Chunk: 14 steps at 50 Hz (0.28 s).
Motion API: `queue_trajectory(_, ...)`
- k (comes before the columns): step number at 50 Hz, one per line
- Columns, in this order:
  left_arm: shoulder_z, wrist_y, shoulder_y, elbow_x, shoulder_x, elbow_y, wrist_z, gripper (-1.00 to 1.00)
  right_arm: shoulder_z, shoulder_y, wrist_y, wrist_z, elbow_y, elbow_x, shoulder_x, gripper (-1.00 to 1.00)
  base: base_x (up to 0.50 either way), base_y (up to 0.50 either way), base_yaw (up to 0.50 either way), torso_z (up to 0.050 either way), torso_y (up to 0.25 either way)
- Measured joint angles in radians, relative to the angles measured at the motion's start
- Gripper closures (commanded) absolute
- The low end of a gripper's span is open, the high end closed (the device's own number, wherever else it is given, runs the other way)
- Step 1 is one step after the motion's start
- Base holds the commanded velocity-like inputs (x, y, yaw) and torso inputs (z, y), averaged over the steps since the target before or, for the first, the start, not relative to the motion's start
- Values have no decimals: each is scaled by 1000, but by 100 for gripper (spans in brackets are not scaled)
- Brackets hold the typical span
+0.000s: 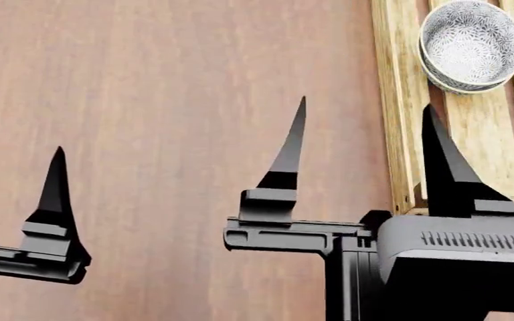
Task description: Stack the right bowl on the left bowl and place them in the tray.
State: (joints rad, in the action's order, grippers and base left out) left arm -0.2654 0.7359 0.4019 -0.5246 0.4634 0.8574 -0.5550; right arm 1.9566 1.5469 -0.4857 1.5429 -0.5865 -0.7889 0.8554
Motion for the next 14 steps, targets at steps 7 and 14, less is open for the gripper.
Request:
queue_trajectory(7,-12,-10,0,11,0,-9,-1,-100,-51,-73,40,11,-29,63,13,-100,0,0,0,0,0)
queue_trajectory(14,-24,-16,1,19,-2,-16,-1,-100,-87,-121,62,13,-38,95,20,-100,0,0,0,0,0)
